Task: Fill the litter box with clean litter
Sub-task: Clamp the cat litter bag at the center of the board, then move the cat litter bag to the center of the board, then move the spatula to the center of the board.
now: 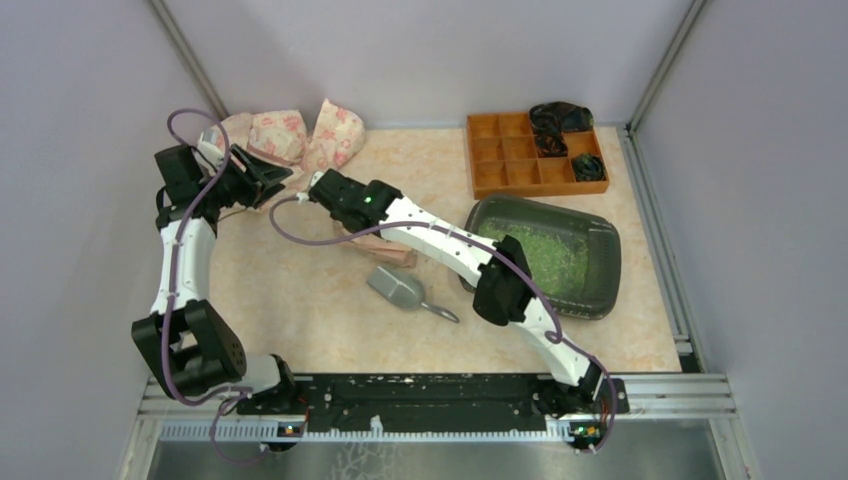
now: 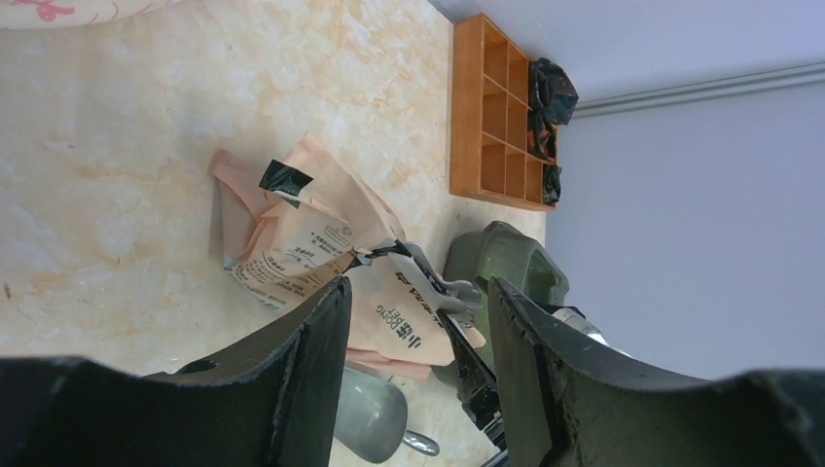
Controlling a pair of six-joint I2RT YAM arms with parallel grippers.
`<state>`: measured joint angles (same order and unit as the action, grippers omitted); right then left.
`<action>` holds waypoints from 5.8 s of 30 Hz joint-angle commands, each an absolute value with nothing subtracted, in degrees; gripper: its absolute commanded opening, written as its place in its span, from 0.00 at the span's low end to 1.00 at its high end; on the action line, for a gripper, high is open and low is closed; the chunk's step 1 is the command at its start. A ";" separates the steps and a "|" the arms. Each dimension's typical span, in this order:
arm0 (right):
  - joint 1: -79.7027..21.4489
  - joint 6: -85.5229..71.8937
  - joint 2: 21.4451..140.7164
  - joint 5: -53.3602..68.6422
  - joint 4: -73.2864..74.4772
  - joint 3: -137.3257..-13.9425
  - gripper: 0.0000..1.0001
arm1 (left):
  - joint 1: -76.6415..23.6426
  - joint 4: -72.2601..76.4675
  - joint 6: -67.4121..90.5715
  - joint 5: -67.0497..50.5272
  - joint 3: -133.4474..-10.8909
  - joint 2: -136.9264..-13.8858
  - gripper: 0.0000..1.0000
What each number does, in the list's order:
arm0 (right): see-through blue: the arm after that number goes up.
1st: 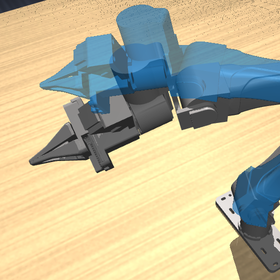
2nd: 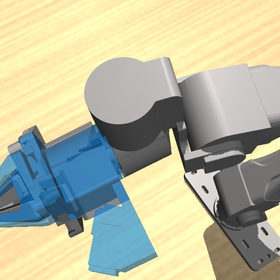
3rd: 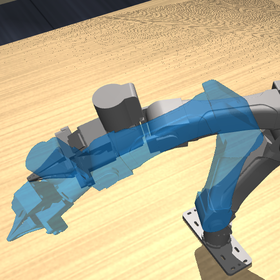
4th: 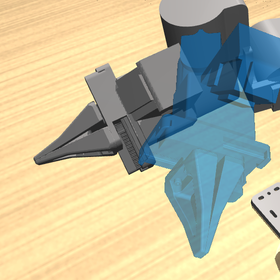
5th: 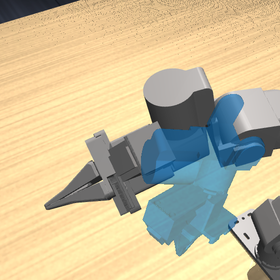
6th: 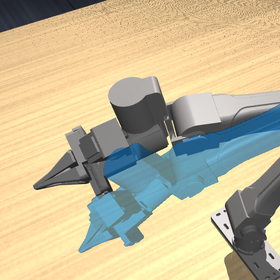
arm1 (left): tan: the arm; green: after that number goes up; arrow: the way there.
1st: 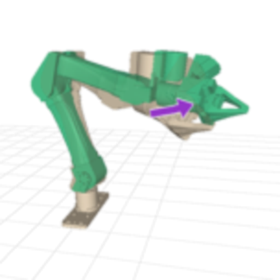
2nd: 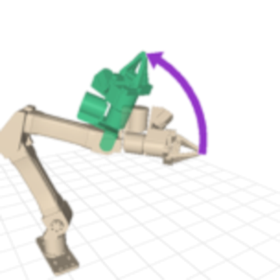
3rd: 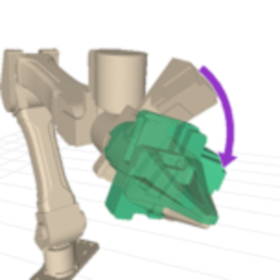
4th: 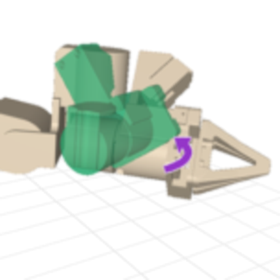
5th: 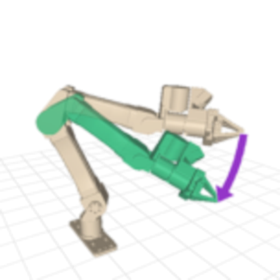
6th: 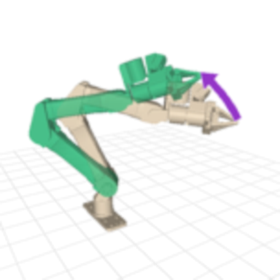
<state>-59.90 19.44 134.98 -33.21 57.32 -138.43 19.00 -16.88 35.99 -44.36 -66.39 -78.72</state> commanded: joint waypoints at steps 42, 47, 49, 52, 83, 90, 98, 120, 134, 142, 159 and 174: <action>-52.56 9.07 104.36 -2.90 35.14 -98.70 0.80 | 19.00 -19.97 34.20 -41.54 -66.80 -74.35 0.58; -52.56 9.25 107.12 -2.64 34.94 -99.69 0.76 | 18.87 -20.52 34.32 -41.22 -66.81 -73.45 0.58; -52.56 9.11 108.36 -1.94 35.25 -100.42 0.72 | 18.80 -20.56 34.36 -41.22 -66.78 -73.27 0.58; -52.58 8.53 109.97 -2.52 35.71 -101.09 0.58 | 18.70 -20.66 34.45 -41.28 -66.91 -73.01 0.58; -47.64 -13.26 94.75 -15.82 36.08 -86.20 0.00 | 17.42 -20.83 34.79 -42.41 -66.48 -72.16 0.58; -47.73 -19.78 85.09 -11.36 33.61 -73.75 0.00 | 15.51 -20.30 34.97 -41.41 -65.56 -72.45 0.58; -47.88 -20.22 82.77 -9.05 30.98 -73.41 0.38 | 13.91 -20.02 34.49 -40.46 -65.12 -72.57 0.59; -62.83 -12.01 89.75 -4.31 25.16 -71.46 0.27 | 3.43 -23.25 30.44 -22.63 -52.56 -68.45 0.99; -64.82 -6.35 96.82 -1.64 18.76 -66.59 0.42 | 3.98 -24.10 31.04 -18.95 -50.97 -67.55 0.99; -65.04 -5.66 103.45 -0.92 18.38 -69.18 0.38 | 7.72 -25.20 30.15 -19.67 -51.16 -66.72 0.99; -61.44 -4.01 124.90 -4.33 25.94 -103.17 0.00 | 8.38 -26.28 29.24 -20.84 -51.29 -63.88 0.99; -59.33 -10.09 95.71 -4.46 22.15 -88.61 0.87 | 8.34 -31.50 24.47 -24.43 -57.40 -59.10 0.99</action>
<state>-59.70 -5.85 111.92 -0.08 24.95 -91.02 8.40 -28.93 27.57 -22.22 -53.36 -62.54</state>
